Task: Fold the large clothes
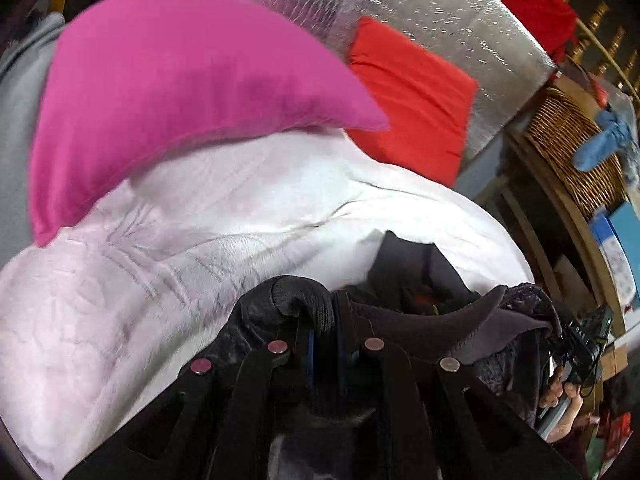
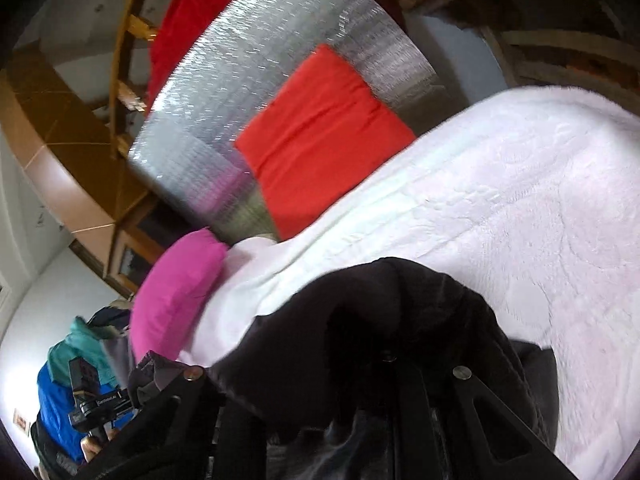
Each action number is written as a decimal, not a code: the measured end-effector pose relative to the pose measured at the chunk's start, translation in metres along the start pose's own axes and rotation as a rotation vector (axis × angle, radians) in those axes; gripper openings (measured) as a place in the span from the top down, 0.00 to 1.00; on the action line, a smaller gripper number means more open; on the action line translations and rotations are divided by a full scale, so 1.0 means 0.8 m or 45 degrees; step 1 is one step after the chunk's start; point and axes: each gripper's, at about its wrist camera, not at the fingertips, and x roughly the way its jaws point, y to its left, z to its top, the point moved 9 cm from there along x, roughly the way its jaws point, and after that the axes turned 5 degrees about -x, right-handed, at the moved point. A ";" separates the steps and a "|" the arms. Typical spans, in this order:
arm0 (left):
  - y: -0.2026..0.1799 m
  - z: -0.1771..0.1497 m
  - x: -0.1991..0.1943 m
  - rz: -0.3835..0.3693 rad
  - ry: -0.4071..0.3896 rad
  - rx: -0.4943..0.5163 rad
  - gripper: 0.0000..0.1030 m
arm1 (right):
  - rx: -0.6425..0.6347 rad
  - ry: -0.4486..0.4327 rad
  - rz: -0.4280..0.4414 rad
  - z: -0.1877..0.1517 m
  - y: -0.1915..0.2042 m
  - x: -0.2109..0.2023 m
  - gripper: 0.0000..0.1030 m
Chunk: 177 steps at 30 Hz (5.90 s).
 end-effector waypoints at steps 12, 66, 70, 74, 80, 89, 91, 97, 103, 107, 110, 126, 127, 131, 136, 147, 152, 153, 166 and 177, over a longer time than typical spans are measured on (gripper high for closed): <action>0.031 -0.010 0.043 -0.035 0.021 -0.155 0.85 | 0.447 0.106 0.352 -0.008 -0.043 -0.002 0.47; 0.088 -0.207 -0.117 -0.009 -0.075 -0.761 0.66 | 0.326 -0.029 -0.089 -0.176 -0.032 -0.209 0.66; 0.098 -0.239 -0.129 -0.009 -0.051 -0.751 0.65 | 0.339 -0.009 -0.098 -0.218 -0.043 -0.227 0.66; 0.121 -0.262 -0.108 0.000 0.030 -0.760 0.53 | 0.422 0.072 -0.079 -0.242 -0.057 -0.222 0.58; 0.124 -0.261 -0.161 -0.005 0.096 -0.666 0.43 | 0.374 0.195 -0.071 -0.218 -0.052 -0.268 0.39; 0.153 -0.217 -0.230 0.245 0.081 -0.292 0.31 | 0.204 0.181 -0.077 -0.155 -0.079 -0.315 0.24; 0.145 -0.189 -0.216 0.238 0.088 -0.218 0.30 | 0.192 0.213 -0.080 -0.145 -0.081 -0.293 0.23; 0.129 -0.166 -0.134 0.139 0.259 -0.180 0.27 | 0.242 0.360 -0.031 -0.148 -0.103 -0.215 0.23; 0.110 -0.191 -0.071 -0.030 0.427 -0.159 0.27 | 0.303 0.501 0.091 -0.171 -0.108 -0.164 0.23; 0.098 -0.197 -0.056 -0.087 0.416 -0.121 0.23 | 0.234 0.514 0.160 -0.175 -0.078 -0.139 0.17; 0.091 -0.192 -0.049 -0.108 0.410 -0.144 0.24 | 0.187 0.521 0.183 -0.176 -0.051 -0.120 0.22; 0.111 -0.179 -0.049 0.052 0.303 -0.188 0.45 | 0.174 0.380 -0.018 -0.174 -0.047 -0.136 0.49; 0.113 -0.179 -0.058 0.069 0.300 -0.173 0.45 | 0.180 0.371 -0.024 -0.170 -0.044 -0.146 0.44; 0.109 -0.169 -0.116 0.122 0.182 -0.075 0.38 | 0.140 0.316 -0.042 -0.160 -0.041 -0.197 0.31; 0.124 -0.198 -0.198 0.028 0.074 -0.126 0.32 | 0.180 0.239 -0.031 -0.174 -0.049 -0.267 0.31; 0.119 -0.289 -0.188 -0.154 0.137 -0.525 0.28 | 0.450 0.306 0.182 -0.269 -0.016 -0.278 0.24; 0.122 -0.286 -0.158 -0.147 0.117 -0.663 0.28 | 0.532 0.304 0.141 -0.278 -0.021 -0.232 0.24; 0.119 -0.283 -0.153 -0.147 0.100 -0.672 0.28 | 0.553 0.281 0.144 -0.272 -0.023 -0.223 0.24; 0.131 -0.259 -0.105 -0.096 0.024 -0.854 0.47 | 0.495 0.110 -0.033 -0.236 -0.039 -0.184 0.48; 0.099 -0.271 -0.176 -0.096 -0.031 -0.689 0.71 | 0.303 0.064 0.001 -0.231 -0.004 -0.255 0.62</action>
